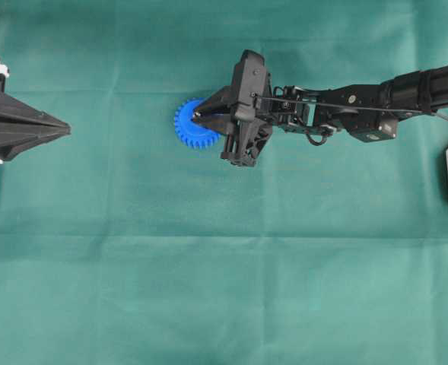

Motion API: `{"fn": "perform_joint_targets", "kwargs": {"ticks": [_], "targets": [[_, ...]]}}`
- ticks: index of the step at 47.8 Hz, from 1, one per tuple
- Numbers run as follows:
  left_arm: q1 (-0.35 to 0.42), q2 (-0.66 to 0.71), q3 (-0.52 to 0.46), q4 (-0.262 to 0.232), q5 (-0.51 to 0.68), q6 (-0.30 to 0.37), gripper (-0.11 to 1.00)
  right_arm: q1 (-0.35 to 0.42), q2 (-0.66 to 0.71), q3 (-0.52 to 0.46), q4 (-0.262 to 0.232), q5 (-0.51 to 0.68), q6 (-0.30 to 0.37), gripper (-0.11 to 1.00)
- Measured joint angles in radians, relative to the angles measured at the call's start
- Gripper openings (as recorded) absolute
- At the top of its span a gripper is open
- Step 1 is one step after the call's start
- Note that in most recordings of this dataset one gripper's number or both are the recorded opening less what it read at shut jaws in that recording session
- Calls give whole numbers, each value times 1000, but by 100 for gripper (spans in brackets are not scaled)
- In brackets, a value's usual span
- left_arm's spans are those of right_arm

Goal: Insert the shaft placed at a random location into the center hole of the medium gear at another random location.
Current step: 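Lower the shaft into the gear's center hole with the right gripper, then open the right gripper and lift it away to the right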

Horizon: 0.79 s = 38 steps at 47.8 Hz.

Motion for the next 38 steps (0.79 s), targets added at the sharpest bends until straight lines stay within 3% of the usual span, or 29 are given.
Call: {"fn": "perform_joint_targets", "kwargs": {"ticks": [6, 10, 15, 38], "targets": [[0, 0, 0, 2, 0, 0, 0, 3, 0, 0, 0, 0, 0, 78], [0, 0, 0, 0, -2, 0, 0, 2, -3, 0, 0, 0, 0, 92], [0, 0, 0, 0, 0, 0, 0, -2, -25, 2, 0, 2, -2, 84], [0, 0, 0, 0, 0, 0, 0, -2, -219, 31, 0, 81, 0, 86]]}}
